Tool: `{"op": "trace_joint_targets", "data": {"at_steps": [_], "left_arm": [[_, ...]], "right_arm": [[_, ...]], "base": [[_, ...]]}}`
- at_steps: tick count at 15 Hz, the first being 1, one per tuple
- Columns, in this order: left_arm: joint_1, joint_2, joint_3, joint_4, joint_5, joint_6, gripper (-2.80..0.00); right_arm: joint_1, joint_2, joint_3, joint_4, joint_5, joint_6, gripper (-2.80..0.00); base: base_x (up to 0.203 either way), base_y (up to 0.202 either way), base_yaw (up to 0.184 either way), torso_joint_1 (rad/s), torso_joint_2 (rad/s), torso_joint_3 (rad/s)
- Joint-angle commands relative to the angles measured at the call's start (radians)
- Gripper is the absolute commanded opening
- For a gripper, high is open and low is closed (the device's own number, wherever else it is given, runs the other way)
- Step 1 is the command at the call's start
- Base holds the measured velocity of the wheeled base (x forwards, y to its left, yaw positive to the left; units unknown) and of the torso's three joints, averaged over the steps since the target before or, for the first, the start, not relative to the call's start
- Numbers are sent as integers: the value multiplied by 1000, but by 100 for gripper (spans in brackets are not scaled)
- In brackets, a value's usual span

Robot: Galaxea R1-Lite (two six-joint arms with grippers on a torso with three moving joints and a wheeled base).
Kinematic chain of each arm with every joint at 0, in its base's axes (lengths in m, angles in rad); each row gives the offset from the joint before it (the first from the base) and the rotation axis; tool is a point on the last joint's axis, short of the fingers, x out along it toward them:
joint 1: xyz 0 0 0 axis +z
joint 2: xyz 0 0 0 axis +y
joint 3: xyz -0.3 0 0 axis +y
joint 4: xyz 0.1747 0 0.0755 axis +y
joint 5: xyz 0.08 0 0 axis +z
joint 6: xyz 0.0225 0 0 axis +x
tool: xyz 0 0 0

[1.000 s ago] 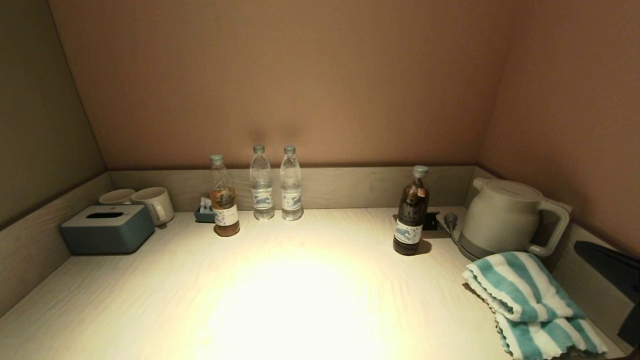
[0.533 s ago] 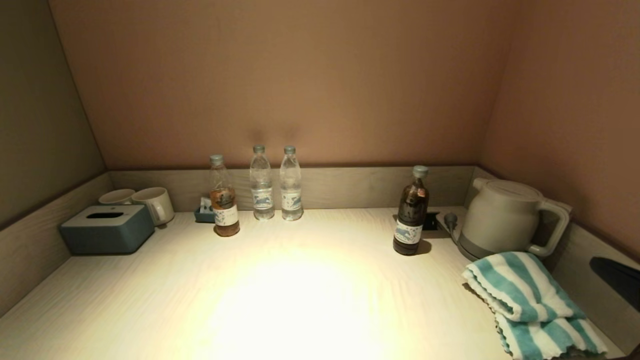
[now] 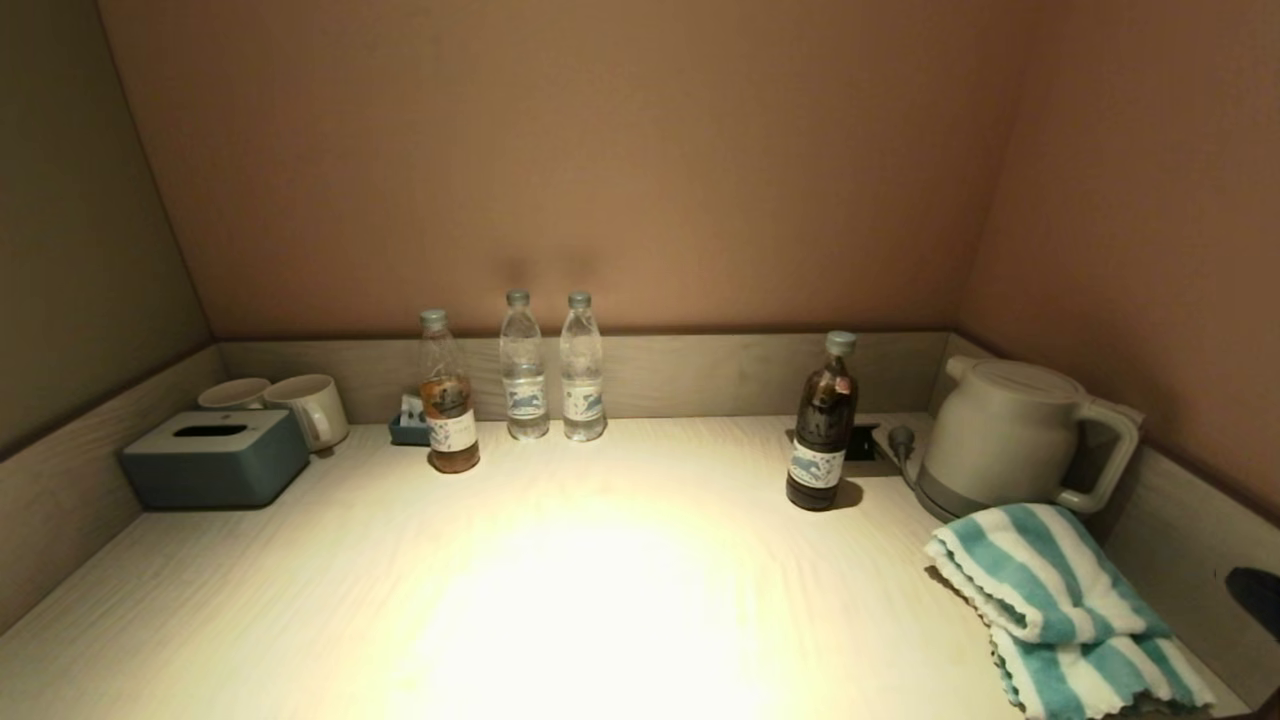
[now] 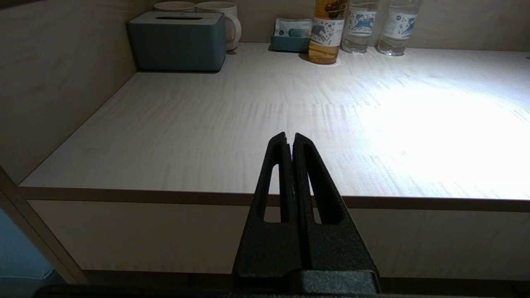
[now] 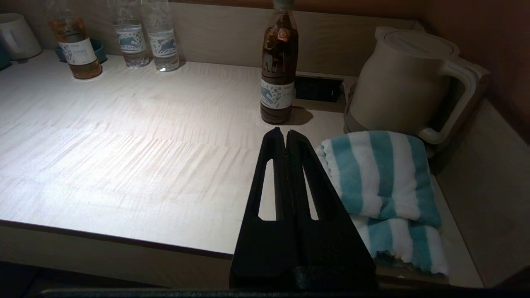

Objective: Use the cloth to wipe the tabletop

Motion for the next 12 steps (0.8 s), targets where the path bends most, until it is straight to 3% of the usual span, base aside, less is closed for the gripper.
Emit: {"op": "trace_joint_targets", "data": {"at_steps": [1, 12], "left_arm": [[0, 2, 0, 0, 0, -1, -280], [0, 2, 0, 0, 0, -1, -280]], "right_arm": [[-2, -54, -3, 41, -20, -1, -280], [7, -343, -12, 269, -52, -5, -280]], "base": [[0, 0, 0, 0, 0, 0], [0, 0, 0, 0, 0, 0]]}}
